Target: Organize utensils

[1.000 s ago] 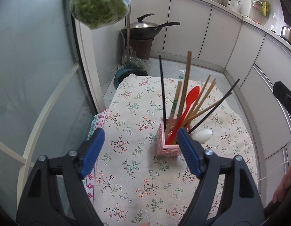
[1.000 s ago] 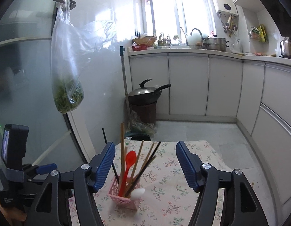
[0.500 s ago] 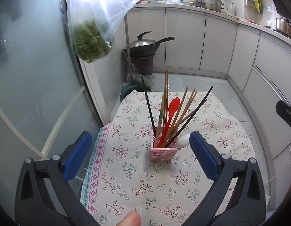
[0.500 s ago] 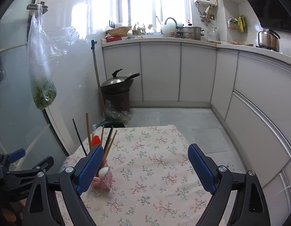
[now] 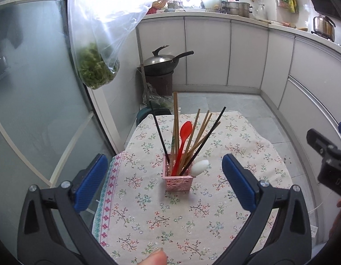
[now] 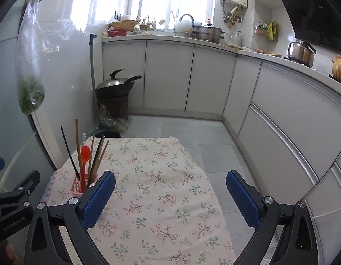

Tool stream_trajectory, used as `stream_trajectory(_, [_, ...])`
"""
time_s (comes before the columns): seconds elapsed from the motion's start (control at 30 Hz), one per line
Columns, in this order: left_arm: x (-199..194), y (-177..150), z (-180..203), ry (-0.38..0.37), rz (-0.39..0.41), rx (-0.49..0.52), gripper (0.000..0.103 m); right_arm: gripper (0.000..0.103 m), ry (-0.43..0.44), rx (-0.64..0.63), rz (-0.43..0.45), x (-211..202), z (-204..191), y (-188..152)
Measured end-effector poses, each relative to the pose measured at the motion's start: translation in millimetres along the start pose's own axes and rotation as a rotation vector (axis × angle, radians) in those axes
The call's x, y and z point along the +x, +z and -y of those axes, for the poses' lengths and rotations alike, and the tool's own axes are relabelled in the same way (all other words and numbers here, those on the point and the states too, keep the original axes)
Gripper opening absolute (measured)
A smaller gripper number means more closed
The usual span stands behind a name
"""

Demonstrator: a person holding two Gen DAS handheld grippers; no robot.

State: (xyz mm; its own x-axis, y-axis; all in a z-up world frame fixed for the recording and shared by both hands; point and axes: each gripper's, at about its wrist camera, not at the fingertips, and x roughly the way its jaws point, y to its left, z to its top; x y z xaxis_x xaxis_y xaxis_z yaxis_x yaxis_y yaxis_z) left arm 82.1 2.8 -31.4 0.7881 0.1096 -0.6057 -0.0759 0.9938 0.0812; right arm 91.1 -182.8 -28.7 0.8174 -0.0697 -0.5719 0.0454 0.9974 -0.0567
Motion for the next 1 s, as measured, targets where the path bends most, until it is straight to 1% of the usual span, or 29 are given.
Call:
stream_trajectory(0.53, [-2.6, -1.1, 4.3, -0.034, -0.002, -0.007, 0.103, 0.101, 0.011, -0.002, -0.019, 8.8, -2.0, -1.4])
stream_trajectory(1.0, [-5.0, -1.5, 4.6, -0.037, 0.003, -0.015, 0.103, 0.101, 0.018, -0.007, -0.021, 9.8, -1.9, -0.9])
